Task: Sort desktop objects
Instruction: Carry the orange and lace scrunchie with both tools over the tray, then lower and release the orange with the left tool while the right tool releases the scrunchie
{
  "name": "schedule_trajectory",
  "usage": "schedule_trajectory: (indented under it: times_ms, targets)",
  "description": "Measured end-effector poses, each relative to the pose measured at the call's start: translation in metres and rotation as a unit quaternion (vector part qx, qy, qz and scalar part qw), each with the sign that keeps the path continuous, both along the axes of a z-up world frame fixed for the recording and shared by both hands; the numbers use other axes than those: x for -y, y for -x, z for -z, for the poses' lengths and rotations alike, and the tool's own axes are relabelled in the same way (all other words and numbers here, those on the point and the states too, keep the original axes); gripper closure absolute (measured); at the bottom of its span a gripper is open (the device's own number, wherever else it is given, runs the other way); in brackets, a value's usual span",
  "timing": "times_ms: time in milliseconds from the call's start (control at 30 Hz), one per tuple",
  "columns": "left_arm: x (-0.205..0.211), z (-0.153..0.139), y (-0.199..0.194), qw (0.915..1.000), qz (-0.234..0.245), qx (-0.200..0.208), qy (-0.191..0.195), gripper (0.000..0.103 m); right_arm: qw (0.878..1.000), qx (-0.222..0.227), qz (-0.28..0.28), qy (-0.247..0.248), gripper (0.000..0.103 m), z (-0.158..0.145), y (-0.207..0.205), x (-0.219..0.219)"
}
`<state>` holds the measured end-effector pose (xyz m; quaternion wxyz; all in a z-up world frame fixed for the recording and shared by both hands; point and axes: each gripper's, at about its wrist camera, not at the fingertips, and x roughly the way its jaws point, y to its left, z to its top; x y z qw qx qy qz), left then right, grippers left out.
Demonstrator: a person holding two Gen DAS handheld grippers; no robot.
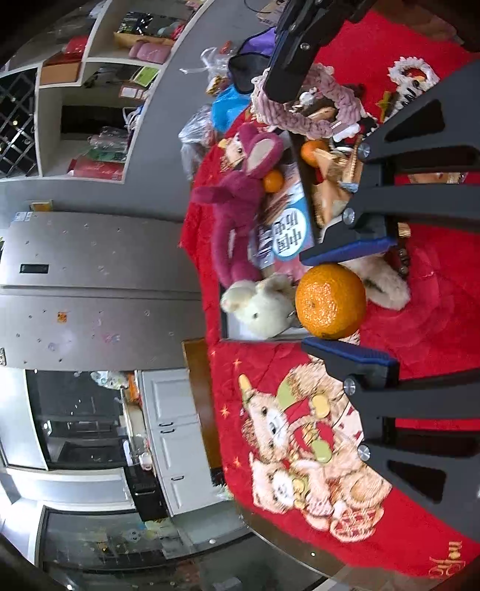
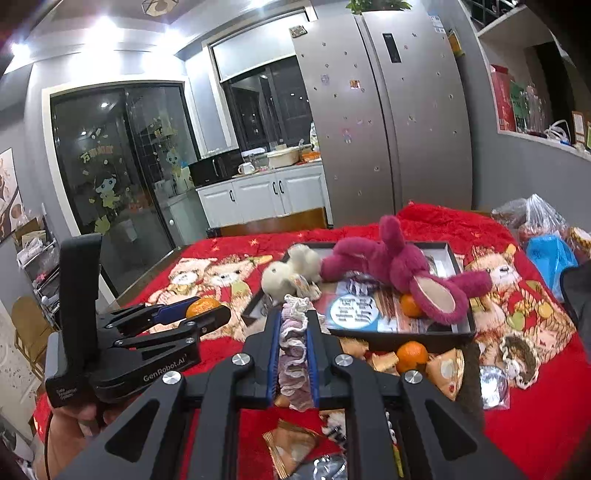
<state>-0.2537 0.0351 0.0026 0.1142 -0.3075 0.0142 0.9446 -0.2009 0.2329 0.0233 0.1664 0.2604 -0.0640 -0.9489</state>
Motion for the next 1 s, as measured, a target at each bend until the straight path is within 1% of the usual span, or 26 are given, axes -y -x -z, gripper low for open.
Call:
schedule_trajectory:
  times_ms: [100, 233, 300, 367, 433, 533, 633, 733, 767, 833, 900, 933, 1000]
  targets:
    - [0.006, -0.014, 0.004, 0.9997, -0.003, 0.001, -0.025, 0.062, 1.0, -0.006, 0.0, -0.002, 0.09, -0.013, 0.004, 0.004]
    - [0.008, -0.035, 0.019, 0.9989, -0.028, -0.003, -0.037, 0.062, 1.0, -0.009, -0.006, 0.002, 0.09, -0.035, 0.014, 0.006]
    - [0.008, -0.045, 0.027, 0.9984, -0.031, -0.005, -0.047, 0.062, 1.0, 0.0, -0.01, 0.02, 0.09, -0.045, 0.021, 0.004]
    - [0.004, -0.055, 0.034, 0.9983, -0.028, -0.013, -0.048, 0.062, 0.999, 0.005, -0.009, 0.034, 0.089, -0.054, 0.025, 0.002]
    - [-0.003, -0.063, 0.04, 0.9985, -0.027, -0.019, -0.044, 0.062, 1.0, -0.007, 0.01, 0.02, 0.089, -0.063, 0.024, 0.003]
    - [-0.015, -0.068, 0.051, 0.9987, -0.02, -0.023, -0.04, 0.062, 1.0, -0.008, 0.011, 0.018, 0.089, -0.069, 0.03, 0.005]
    - [-0.028, -0.063, 0.059, 0.9988, -0.012, -0.026, -0.039, 0.062, 1.0, -0.008, 0.024, 0.01, 0.089, -0.07, 0.042, 0.006]
    - [-0.041, -0.046, 0.069, 0.9989, 0.011, -0.02, -0.041, 0.062, 1.0, 0.0, 0.024, 0.02, 0.089, -0.064, 0.059, 0.003]
    - [-0.046, -0.04, 0.074, 0.9989, 0.017, -0.014, -0.042, 0.062, 0.999, 0.003, 0.026, 0.02, 0.089, -0.061, 0.065, 0.001]
    - [-0.058, -0.028, 0.091, 0.9991, 0.03, 0.002, -0.029, 0.062, 0.999, 0.013, 0.028, 0.013, 0.089, -0.052, 0.08, -0.001]
    - [-0.064, -0.017, 0.106, 0.9991, 0.032, 0.014, -0.026, 0.062, 0.999, 0.022, 0.025, 0.015, 0.089, -0.043, 0.096, -0.005]
    - [-0.069, -0.01, 0.114, 0.999, 0.035, 0.021, -0.019, 0.062, 0.999, 0.026, 0.024, 0.016, 0.089, -0.039, 0.102, -0.007]
    - [-0.074, 0.001, 0.122, 0.9984, 0.047, 0.03, -0.012, 0.062, 0.999, 0.045, 0.02, 0.018, 0.089, -0.026, 0.116, -0.012]
